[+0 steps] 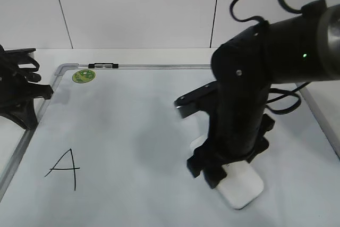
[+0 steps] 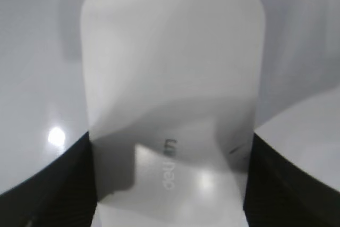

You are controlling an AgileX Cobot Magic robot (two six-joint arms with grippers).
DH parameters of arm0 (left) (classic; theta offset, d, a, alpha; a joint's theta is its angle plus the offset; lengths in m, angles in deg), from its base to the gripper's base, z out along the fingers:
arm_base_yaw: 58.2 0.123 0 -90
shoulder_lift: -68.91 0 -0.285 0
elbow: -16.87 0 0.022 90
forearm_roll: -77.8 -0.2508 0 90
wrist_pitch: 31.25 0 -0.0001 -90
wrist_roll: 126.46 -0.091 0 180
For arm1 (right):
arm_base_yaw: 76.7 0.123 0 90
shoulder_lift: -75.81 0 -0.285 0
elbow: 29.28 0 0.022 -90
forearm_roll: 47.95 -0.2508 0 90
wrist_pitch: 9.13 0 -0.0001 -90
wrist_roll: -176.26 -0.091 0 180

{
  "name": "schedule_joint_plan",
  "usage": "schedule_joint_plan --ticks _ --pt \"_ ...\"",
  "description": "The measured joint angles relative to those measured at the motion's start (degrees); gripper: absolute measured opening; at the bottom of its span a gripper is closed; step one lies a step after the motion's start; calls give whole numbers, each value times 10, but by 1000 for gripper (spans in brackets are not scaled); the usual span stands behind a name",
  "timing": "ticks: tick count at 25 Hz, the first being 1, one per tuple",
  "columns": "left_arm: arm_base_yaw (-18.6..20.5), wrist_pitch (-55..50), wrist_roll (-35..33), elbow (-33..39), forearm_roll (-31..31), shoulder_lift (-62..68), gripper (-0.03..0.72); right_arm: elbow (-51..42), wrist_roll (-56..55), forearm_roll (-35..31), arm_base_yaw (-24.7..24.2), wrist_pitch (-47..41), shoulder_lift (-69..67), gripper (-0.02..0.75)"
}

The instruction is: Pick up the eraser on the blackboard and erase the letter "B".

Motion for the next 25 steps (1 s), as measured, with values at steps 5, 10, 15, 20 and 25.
schedule_joint_plan --ticks 5,10,15,20,25 --pt "0 0 0 0 0 0 16 15 1 -40 87 5 -8 540" --pt "0 0 0 0 0 0 16 27 -4 -52 100 5 -14 540" --pt "0 0 0 0 0 0 16 28 -27 -37 67 5 -14 540" --pt "0 0 0 0 0 0 16 30 -30 -26 -18 5 -14 540" --pt "0 0 0 0 0 0 16 31 -32 0 -112 6 -14 540"
